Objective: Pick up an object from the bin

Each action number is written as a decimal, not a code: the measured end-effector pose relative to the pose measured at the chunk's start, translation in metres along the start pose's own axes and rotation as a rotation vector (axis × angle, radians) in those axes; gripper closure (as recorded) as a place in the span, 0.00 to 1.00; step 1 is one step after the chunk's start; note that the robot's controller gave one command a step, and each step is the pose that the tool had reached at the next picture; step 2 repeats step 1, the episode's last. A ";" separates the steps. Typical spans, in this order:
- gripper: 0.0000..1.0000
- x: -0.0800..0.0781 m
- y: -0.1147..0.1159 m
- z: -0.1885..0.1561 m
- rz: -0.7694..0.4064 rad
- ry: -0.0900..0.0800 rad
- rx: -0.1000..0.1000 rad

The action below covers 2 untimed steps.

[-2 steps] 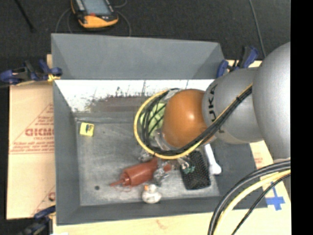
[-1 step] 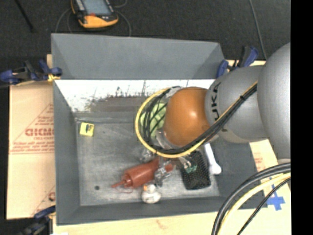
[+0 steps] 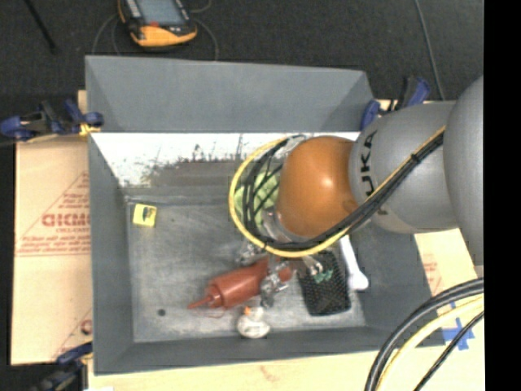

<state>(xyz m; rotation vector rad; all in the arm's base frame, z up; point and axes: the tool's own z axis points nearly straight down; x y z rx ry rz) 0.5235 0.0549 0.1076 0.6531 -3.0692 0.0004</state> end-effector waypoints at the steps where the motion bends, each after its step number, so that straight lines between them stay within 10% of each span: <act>1: 1.00 -0.002 -0.001 -0.017 0.001 -0.007 0.002; 2: 1.00 -0.002 -0.001 -0.017 0.001 -0.007 0.002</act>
Offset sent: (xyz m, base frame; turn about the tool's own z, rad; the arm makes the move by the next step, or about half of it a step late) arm 0.0001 0.0000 0.0451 0.0000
